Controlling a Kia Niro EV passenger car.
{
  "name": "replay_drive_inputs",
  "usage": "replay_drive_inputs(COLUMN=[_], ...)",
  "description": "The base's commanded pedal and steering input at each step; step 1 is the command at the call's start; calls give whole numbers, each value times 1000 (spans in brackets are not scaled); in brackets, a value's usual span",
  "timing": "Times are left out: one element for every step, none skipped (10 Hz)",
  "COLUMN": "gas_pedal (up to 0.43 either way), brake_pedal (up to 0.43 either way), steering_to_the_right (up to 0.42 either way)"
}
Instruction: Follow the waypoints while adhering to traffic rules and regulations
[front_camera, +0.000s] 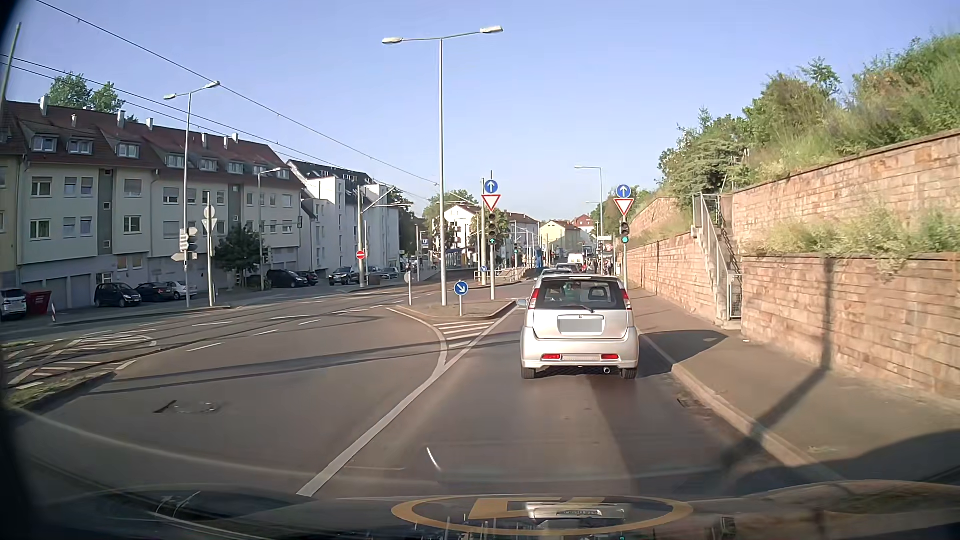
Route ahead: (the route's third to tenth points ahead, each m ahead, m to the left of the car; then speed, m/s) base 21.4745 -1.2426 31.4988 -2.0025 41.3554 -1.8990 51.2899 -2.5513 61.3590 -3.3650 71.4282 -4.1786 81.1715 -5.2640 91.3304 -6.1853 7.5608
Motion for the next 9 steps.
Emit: replay_drive_inputs(gas_pedal=[0,0,0,0,0,0,0,0,0], brake_pedal=[0,0,0,0,0,0,0,0,0], steering_to_the_right=[17,18,18,18,19,20,20,20,20])
